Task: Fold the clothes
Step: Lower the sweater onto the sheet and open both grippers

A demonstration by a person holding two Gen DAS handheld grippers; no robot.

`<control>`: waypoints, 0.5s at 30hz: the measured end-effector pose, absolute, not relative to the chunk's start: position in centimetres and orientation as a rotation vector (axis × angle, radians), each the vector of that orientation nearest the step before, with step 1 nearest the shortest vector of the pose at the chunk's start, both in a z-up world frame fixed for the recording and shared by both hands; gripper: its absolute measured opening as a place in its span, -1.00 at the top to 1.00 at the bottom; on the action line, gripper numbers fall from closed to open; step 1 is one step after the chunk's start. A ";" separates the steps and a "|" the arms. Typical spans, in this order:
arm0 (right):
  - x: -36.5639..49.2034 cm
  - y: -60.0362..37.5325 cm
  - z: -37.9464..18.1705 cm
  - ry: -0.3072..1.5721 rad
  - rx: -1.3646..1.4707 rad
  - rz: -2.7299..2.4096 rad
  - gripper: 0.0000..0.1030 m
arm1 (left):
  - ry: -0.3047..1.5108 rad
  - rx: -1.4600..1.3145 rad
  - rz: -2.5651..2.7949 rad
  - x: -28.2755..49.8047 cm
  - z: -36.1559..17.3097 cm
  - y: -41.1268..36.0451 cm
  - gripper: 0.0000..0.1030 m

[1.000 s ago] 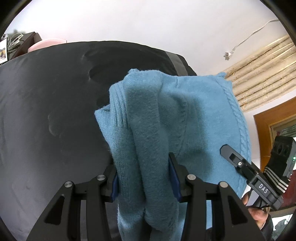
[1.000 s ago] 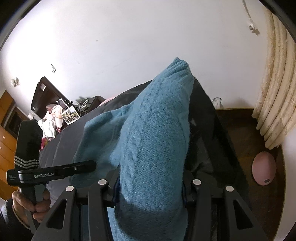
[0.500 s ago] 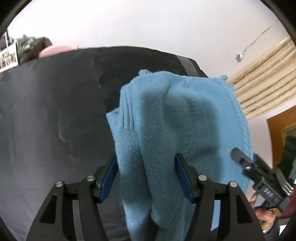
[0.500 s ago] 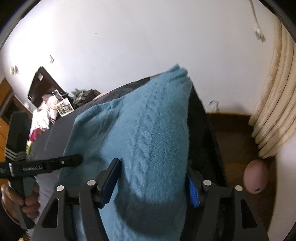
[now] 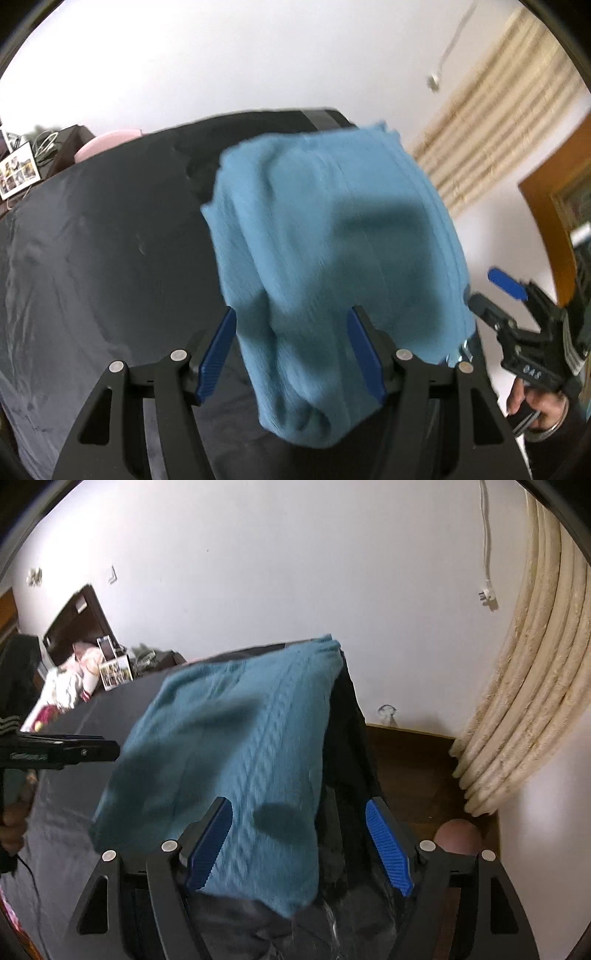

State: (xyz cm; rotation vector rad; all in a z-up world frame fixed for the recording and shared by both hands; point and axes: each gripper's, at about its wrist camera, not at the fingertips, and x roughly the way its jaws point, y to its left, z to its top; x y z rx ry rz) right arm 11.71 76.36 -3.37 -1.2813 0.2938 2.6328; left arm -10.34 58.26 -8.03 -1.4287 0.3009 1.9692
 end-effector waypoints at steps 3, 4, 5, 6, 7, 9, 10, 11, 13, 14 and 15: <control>11.2 76.0 -4.5 0.270 -1.318 2.585 -0.49 | 0.390 -1.459 1.993 -9.7 -9.7 58.5 -0.30; 11.1 76.0 -4.9 0.250 -1.330 2.566 -0.49 | 0.406 -1.472 1.999 -9.6 -10.3 58.4 -0.30; 11.0 75.9 -5.2 0.229 -1.342 2.548 -0.49 | 0.416 -1.483 2.004 -9.7 -10.9 58.4 -0.30; 10.9 75.9 -5.5 0.208 -1.354 2.529 -0.49 | 0.412 -1.494 2.004 -9.9 -11.3 58.2 -0.33; 10.6 75.7 -6.1 0.185 -1.366 2.513 -0.49 | 0.403 -1.506 2.003 -10.1 -11.7 58.1 -0.34; 10.3 75.4 -6.8 0.134 -1.384 2.488 -0.49 | 0.390 -1.524 2.004 -10.5 -12.3 57.8 -0.43; 10.1 75.4 -7.3 0.109 -1.395 2.474 -0.49 | 0.393 -1.524 2.011 -10.6 -12.5 57.8 -0.46; 9.8 75.4 -7.6 0.101 -1.404 2.461 -0.50 | 0.410 -1.518 2.021 -10.6 -12.6 57.9 -0.52; 9.3 75.6 -8.0 0.104 -1.414 2.434 -0.53 | 0.437 -1.502 2.035 -10.6 -12.8 58.0 -0.58; 9.1 75.6 -8.2 0.102 -1.417 2.424 -0.56 | 0.437 -1.501 2.039 -10.6 -12.9 58.0 -0.60; 8.9 75.4 -8.4 0.089 -1.416 2.416 -0.58 | 0.432 -1.503 2.042 -10.7 -13.0 58.0 -0.62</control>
